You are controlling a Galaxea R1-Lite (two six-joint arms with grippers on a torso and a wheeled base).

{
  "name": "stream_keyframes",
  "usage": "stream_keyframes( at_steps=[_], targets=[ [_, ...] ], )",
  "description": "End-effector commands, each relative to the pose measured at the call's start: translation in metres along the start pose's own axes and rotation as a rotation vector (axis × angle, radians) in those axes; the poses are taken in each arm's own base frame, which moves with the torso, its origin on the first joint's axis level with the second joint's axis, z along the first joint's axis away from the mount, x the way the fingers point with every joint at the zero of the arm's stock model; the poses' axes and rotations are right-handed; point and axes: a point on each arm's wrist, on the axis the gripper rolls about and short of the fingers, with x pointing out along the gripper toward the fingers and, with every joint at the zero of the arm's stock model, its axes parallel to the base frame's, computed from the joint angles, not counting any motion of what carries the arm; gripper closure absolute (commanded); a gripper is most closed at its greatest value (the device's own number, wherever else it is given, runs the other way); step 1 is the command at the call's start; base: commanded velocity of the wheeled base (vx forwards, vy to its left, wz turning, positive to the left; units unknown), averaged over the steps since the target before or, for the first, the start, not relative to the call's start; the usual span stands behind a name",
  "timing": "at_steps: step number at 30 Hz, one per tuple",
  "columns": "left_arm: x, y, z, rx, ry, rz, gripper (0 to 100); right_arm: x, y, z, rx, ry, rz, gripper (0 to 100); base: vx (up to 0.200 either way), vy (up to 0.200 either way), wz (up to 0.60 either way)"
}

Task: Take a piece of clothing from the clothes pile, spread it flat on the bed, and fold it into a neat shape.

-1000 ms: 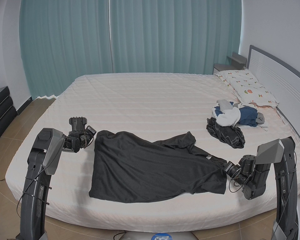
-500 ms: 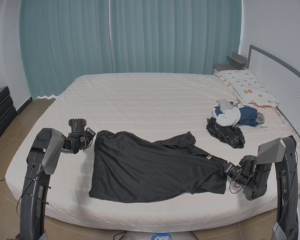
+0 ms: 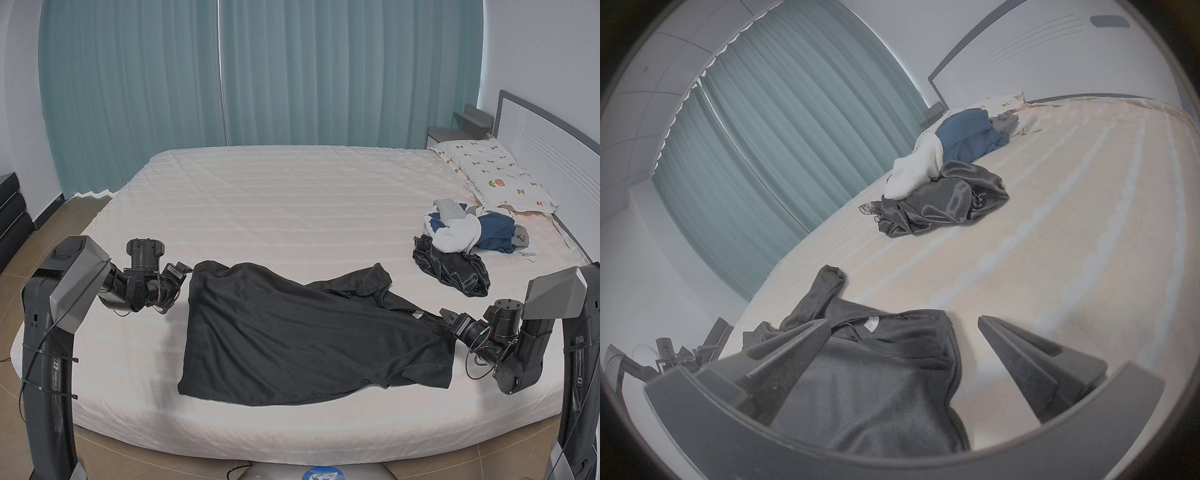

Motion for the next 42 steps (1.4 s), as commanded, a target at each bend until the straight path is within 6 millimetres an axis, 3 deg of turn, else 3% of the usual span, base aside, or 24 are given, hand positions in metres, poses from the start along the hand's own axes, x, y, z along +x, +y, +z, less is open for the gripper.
stream_keyframes(
  at_steps=[1,2,6,9,12,16,24,33,42],
  targets=[
    [-0.073,-0.005,-0.020,0.008,0.101,-0.037,0,-0.026,0.015,0.000,-0.011,0.052,0.023,0,0.000,0.000,0.00],
    [-0.075,-0.005,-0.021,0.009,0.106,-0.040,0,-0.027,0.015,-0.001,-0.011,0.055,0.023,0,0.000,0.000,0.00],
    [-0.115,0.023,-0.053,0.029,0.151,-0.058,0,-0.050,0.015,-0.017,0.019,0.131,0.019,0,0.000,0.000,0.00],
    [-0.128,0.034,-0.070,0.060,0.173,-0.057,0,-0.057,0.017,-0.017,0.053,0.145,0.017,0,0.000,0.000,0.00],
    [-0.154,0.052,-0.096,0.134,0.228,-0.038,0,-0.070,0.018,-0.017,0.112,0.178,0.020,0,0.000,0.000,0.00],
    [-0.168,0.065,-0.121,0.238,0.289,-0.005,0,-0.081,0.017,-0.022,0.111,0.222,0.012,0,0.000,0.000,0.00],
    [-0.175,0.079,-0.144,0.342,0.314,0.061,0,-0.084,0.013,-0.024,0.109,0.236,-0.007,0,0.000,0.000,0.00],
    [-0.160,0.090,-0.149,0.417,0.261,0.124,0,-0.083,0.013,-0.024,0.111,0.233,-0.006,0,0.000,0.000,0.00],
    [-0.152,0.086,-0.153,0.432,0.245,0.125,0,-0.085,0.014,-0.025,0.108,0.239,-0.006,0,0.000,0.000,0.00]
  ],
)
